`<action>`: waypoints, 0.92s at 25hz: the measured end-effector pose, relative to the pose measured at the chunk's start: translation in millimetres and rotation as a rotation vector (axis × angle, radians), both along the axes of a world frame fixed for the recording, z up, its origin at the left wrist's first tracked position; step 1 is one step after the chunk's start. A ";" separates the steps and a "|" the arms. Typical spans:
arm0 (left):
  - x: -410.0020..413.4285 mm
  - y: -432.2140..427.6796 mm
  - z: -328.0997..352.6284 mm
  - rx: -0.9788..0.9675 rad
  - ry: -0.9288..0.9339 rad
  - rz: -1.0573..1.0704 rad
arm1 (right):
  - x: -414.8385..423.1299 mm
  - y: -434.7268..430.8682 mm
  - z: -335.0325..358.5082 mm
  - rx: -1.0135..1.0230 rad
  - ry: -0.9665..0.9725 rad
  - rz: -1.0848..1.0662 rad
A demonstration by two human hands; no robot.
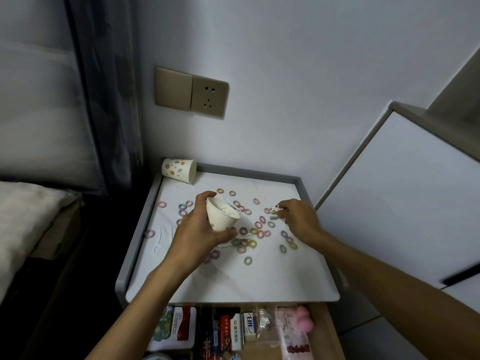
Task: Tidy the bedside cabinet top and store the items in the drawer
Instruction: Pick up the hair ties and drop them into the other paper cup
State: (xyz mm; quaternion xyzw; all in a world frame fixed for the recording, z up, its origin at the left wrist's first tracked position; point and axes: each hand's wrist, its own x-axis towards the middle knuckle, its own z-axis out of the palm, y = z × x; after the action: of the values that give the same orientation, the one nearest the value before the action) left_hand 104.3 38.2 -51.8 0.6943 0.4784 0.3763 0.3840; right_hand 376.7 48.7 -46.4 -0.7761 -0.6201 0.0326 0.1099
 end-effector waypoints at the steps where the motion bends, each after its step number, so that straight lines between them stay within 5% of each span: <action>1: 1.1 -0.3 -0.1 -0.002 -0.002 -0.004 | 1.1 -0.8 2.7 -0.012 0.019 0.023; 7: 3.1 -2.2 -0.6 -0.005 0.025 -0.014 | -29.1 -4.2 49.1 0.027 0.452 0.248; 14: 4.9 -2.0 -0.7 -0.015 0.022 -0.037 | -92.7 0.7 71.4 -0.117 0.306 0.678; 18: 1.4 -2.3 1.2 -0.035 -0.012 -0.025 | -85.0 0.3 67.2 -0.007 0.533 0.513; 23: 1.0 -5.2 6.5 -0.078 -0.026 0.025 | -82.6 -3.2 49.8 -0.130 0.771 0.418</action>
State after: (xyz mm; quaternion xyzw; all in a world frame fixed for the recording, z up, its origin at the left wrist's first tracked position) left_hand 105.3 33.0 -45.2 0.6679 0.4963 0.3711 0.4121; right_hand 294.1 45.5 3.4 -0.5704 -0.6741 0.3801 0.2753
